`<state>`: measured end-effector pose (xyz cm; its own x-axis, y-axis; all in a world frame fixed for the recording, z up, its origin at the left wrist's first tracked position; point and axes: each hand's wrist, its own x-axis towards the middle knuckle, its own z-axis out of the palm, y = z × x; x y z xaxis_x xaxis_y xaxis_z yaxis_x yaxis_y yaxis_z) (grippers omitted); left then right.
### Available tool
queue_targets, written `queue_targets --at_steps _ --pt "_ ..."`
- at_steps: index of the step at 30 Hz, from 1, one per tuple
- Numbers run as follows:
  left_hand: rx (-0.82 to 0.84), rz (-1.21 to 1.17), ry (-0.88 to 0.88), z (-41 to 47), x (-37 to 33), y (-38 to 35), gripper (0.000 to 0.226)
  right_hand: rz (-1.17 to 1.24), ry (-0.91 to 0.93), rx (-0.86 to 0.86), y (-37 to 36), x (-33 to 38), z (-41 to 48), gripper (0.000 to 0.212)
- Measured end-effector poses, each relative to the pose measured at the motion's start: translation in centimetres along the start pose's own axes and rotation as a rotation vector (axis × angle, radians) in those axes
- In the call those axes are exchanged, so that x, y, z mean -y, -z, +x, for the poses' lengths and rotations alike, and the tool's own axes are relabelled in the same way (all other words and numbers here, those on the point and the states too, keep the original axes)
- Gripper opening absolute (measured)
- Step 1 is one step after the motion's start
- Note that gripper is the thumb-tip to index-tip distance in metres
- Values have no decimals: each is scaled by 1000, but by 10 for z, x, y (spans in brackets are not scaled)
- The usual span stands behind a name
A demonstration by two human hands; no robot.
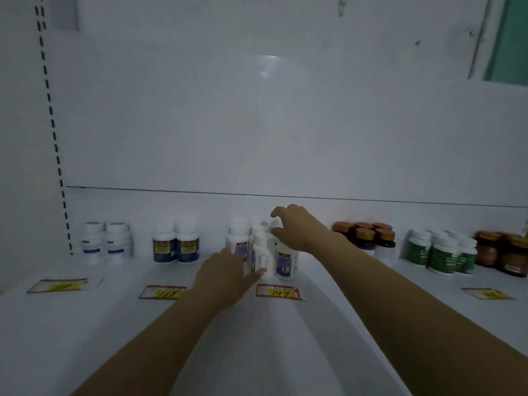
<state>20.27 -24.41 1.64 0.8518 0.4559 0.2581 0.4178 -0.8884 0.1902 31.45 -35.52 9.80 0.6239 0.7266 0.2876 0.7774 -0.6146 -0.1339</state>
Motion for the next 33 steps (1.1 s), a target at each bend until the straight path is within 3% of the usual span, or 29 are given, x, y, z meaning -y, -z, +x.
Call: queue_targets --at_steps 5,13,22,24,27,30,33 --pt "60 -37 106 7 -11 -24 64 -22 104 33 -21 4 24 41" --pt "206 93 85 8 -2 -37 57 -54 111 -38 -59 7 27 35" --pt "241 46 99 6 0 -38 62 123 101 -85 -46 8 23 34" --pt "184 -53 123 5 -2 -36 66 228 98 -99 -35 9 24 35" --pt "76 -459 154 5 -3 -24 69 421 127 -139 -19 9 23 34" --pt "13 -816 84 8 1 -12 45 595 172 -153 -12 9 20 27" --pt "25 -995 18 9 5 -4 30 779 196 -120 -18 7 18 20"
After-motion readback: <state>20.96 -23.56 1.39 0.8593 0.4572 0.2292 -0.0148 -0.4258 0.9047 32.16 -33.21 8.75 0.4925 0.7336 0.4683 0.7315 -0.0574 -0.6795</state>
